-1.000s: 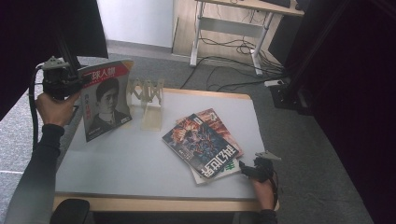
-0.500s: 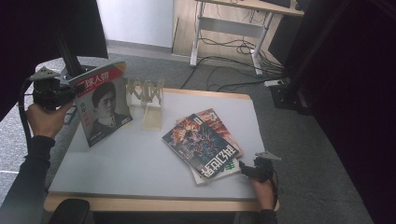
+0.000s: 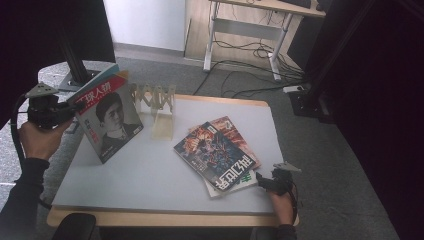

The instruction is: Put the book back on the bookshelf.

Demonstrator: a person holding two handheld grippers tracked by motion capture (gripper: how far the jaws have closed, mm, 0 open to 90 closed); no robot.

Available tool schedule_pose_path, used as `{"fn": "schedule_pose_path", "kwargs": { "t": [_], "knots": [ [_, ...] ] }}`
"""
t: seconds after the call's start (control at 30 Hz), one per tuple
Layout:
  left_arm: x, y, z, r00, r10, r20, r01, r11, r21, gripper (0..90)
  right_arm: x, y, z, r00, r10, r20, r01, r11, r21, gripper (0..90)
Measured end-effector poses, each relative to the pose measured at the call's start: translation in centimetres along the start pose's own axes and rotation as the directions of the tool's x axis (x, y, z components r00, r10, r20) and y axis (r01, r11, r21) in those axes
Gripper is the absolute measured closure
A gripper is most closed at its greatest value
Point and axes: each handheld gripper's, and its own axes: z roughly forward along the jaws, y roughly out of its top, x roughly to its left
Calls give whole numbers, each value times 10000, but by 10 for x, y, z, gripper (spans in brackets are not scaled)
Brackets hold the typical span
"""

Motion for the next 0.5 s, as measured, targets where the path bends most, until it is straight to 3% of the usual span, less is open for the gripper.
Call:
{"fn": "schedule_pose_path", "kwargs": {
  "t": [0.27, 0.5],
  "knots": [
    [-1, 0, 7, 9997, -1, 261, -3, 9999, 154, 757, 0, 0, 0, 10000, 3, -3, -3, 10000, -4, 154],
    [-5, 8, 20, 9999, -61, 130, 55, 9989, 458, 743, 0, 0, 0, 10000, 8, -8, -8, 10000, -3, 153]
  ]
}}
